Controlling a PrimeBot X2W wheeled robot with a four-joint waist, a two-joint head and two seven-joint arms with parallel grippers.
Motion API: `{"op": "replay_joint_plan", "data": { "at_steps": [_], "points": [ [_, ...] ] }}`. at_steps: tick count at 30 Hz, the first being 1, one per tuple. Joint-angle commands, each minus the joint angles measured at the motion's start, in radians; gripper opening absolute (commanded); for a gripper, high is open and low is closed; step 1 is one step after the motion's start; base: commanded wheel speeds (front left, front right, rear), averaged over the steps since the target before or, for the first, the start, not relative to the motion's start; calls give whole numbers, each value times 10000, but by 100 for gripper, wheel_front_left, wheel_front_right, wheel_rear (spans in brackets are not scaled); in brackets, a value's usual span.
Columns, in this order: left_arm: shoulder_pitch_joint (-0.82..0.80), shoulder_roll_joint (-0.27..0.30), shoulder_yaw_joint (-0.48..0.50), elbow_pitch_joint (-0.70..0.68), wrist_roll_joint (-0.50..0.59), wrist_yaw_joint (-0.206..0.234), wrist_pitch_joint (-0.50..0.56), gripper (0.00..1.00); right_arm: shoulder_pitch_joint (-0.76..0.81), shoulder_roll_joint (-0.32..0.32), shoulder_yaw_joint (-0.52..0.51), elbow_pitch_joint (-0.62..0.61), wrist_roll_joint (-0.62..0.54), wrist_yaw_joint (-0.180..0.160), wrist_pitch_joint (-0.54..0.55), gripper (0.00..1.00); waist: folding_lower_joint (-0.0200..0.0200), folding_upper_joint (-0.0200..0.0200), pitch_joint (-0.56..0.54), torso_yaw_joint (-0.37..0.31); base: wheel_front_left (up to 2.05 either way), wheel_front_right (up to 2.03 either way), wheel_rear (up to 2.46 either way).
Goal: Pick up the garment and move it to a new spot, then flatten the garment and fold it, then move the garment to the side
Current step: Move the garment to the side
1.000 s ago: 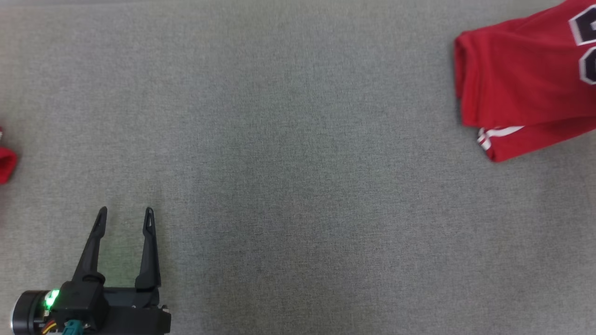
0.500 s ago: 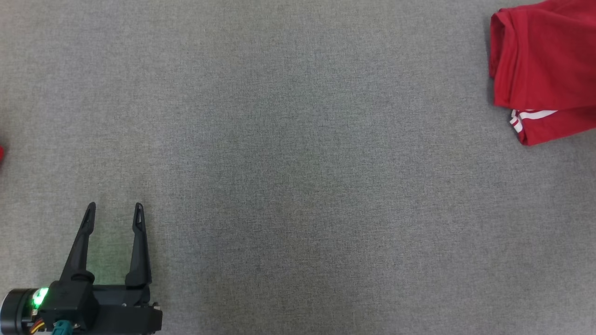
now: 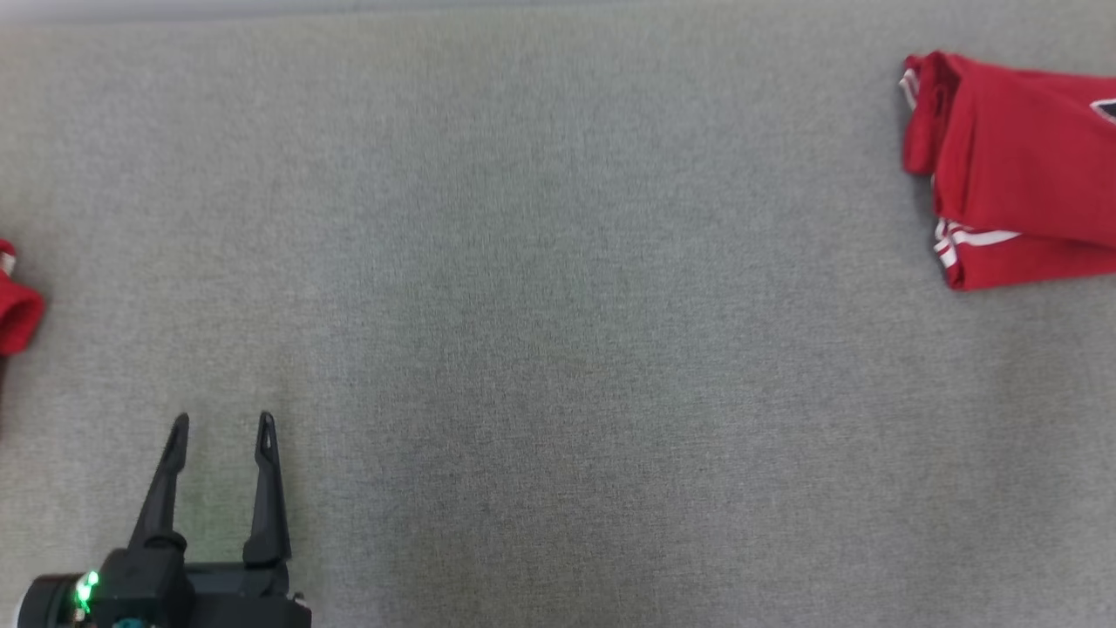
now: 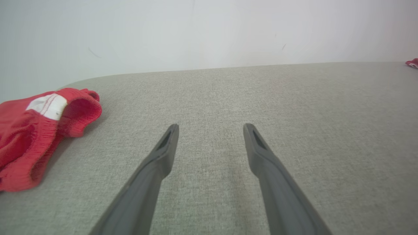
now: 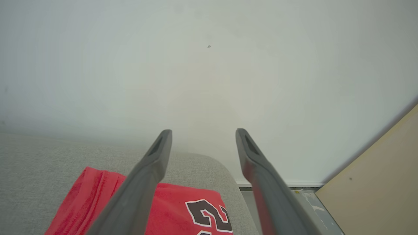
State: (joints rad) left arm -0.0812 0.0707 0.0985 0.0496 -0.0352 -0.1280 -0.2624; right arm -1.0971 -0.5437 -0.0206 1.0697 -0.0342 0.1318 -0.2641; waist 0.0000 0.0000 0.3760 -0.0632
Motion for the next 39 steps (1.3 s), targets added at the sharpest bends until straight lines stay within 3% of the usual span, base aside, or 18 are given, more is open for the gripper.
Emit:
{"op": "replay_joint_plan", "data": {
  "at_steps": [1, 10, 27, 39],
  "points": [
    [189, -52, 19, 42, -9, 26, -29, 100, 420, 162, -160, -313, 170, -16, 3, 100, 0, 0, -485, -14, 0, 0, 0],
    [855, -167, 126, 184, -98, 61, -28, 100, 3050, 1531, -857, -3121, 1066, -16, -2, 100, 0, 0, -1564, 15, 0, 0, 0],
    [1377, -205, -205, 270, -153, 230, -28, 100, 8115, 4023, -347, -7446, 1469, -16, -2, 100, 0, 0, -2661, 679, 0, 0, 0],
    [1661, -206, -529, 354, -262, 444, -28, 100, 10555, 4854, -437, -9199, 1439, -16, -2, 100, 0, 0, -3153, 850, 0, 0, 0]
  ]
}}
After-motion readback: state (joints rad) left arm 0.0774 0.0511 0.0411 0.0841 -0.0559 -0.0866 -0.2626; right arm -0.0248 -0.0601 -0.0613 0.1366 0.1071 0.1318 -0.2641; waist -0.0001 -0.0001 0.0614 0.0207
